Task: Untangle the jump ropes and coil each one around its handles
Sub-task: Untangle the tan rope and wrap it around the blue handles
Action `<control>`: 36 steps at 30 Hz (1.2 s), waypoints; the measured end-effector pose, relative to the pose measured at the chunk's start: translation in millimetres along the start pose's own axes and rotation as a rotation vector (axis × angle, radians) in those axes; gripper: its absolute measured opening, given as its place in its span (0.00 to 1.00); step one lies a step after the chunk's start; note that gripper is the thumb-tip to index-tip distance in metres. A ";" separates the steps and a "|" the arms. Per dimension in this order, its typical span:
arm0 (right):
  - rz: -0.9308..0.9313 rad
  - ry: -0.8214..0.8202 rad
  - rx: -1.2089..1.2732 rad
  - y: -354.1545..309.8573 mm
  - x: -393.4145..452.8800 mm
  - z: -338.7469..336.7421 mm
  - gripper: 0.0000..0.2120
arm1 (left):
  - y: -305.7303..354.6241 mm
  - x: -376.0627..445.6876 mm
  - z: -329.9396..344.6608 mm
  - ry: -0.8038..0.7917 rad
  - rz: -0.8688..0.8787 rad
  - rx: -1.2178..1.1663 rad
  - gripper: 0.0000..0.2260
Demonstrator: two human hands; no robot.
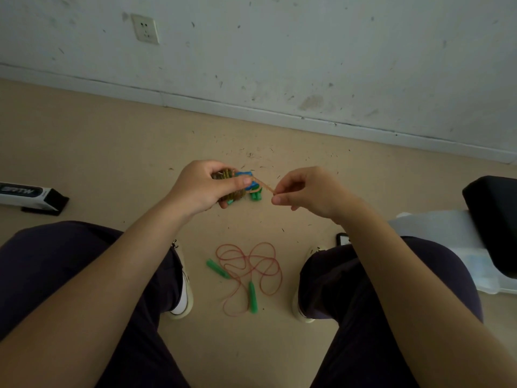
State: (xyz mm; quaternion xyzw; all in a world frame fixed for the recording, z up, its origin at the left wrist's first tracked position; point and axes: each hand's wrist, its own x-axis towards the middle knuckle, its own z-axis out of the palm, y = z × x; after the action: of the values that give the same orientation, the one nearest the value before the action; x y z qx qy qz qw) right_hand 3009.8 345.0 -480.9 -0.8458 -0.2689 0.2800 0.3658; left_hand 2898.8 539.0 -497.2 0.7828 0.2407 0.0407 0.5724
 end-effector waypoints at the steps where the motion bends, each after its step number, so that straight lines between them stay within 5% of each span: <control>1: -0.006 0.007 -0.043 0.1 -0.1 -1.4 0.09 | 0.1 -0.1 0.1 -0.003 0.000 0.000 0.12; 9: 0.041 -0.084 -0.071 -2.9 -4.8 -3.4 0.06 | -0.5 0.1 1.5 -0.019 0.004 0.025 0.15; 17: -0.014 -0.037 0.555 -11.7 -5.9 2.4 0.06 | -1.8 -1.1 7.9 -0.113 -0.002 0.062 0.13; 36: -0.123 0.239 0.230 -3.8 2.6 27.1 0.05 | -1.2 -1.6 9.0 -0.091 -0.005 0.017 0.14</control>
State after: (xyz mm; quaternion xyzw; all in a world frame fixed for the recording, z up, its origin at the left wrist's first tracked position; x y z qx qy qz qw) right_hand 2992.6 361.6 -494.2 -0.8076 -0.2408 0.1837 0.5061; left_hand 2900.0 530.7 -501.0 0.7879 0.2169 0.0016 0.5763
